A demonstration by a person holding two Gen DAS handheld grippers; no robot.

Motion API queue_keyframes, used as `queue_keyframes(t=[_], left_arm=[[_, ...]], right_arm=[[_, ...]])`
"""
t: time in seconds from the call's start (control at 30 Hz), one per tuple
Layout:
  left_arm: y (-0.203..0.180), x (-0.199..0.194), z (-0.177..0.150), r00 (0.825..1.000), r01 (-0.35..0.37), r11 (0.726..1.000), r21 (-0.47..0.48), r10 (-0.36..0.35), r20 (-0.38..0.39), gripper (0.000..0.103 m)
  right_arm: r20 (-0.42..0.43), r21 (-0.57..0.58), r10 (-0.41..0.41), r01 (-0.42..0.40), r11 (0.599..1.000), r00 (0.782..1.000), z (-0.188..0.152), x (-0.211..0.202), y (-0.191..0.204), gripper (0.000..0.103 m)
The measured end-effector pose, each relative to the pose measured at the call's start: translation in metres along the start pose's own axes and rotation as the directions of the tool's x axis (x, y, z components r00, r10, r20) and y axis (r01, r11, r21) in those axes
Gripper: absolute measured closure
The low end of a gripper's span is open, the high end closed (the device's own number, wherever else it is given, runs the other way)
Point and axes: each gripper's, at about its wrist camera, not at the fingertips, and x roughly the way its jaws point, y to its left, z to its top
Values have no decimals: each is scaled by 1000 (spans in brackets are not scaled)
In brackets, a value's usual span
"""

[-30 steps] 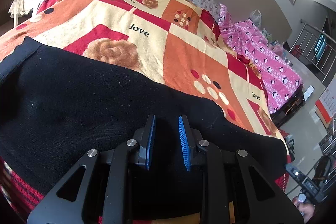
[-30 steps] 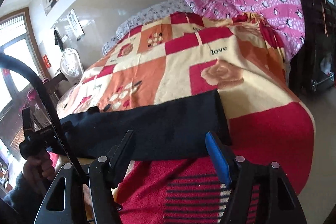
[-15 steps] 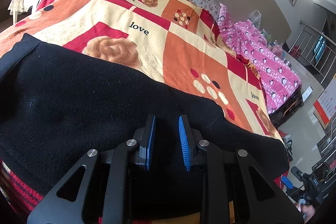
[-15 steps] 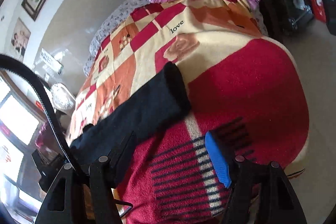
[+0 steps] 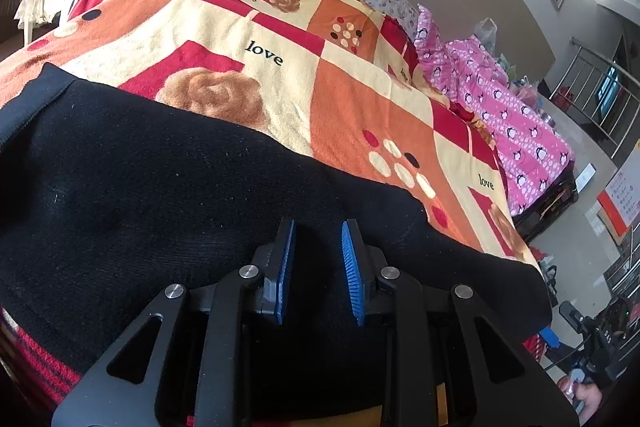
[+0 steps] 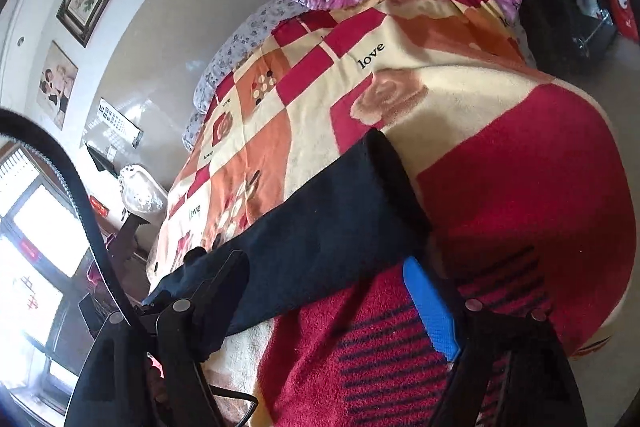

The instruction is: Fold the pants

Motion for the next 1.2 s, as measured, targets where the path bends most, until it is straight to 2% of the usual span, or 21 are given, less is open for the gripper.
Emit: queue_keyframes(t=[0.2, 0.27, 0.33, 0.4, 0.53, 0.63, 0.77, 0.93, 1.2], left_arm=[[-3, 2, -1, 1000, -11, 1000, 27, 10, 3, 75], [-6, 2, -2, 1000, -15, 999, 43, 15, 5, 72], [-9, 2, -3, 1000, -7, 998, 62, 7, 5, 64], [-11, 3, -3, 1000, -11, 997, 80, 11, 6, 61], [-13, 4, -3, 1000, -22, 995, 92, 21, 7, 61], [-13, 4, -3, 1000, -12, 996, 83, 11, 5, 61], [-12, 4, -3, 1000, -6, 997, 79, 6, 4, 61], [-12, 4, -3, 1000, -6, 997, 78, 5, 5, 61], [-11, 4, -3, 1000, -2, 997, 76, 2, 0, 61]], right_arm=[[32, 55, 15, -17, 998, 999, 9, 5, -6, 25], [36, 37, 10, -11, 999, 999, 8, 5, -4, 25], [44, 2, -3, 3, 1000, 999, 5, 5, -1, 25], [50, -16, -17, 17, 1000, 999, 4, 5, 2, 24], [41, -40, -28, 30, 999, 999, 4, 10, 6, 15], [22, -72, -58, 59, 996, 998, 5, 15, 12, 14], [27, -81, -68, 70, 994, 997, 4, 16, 12, 14], [92, 16, -26, 25, 1000, 995, 0, 8, -1, 23], [70, 43, 3, -6, 999, 998, 6, 7, -5, 23]])
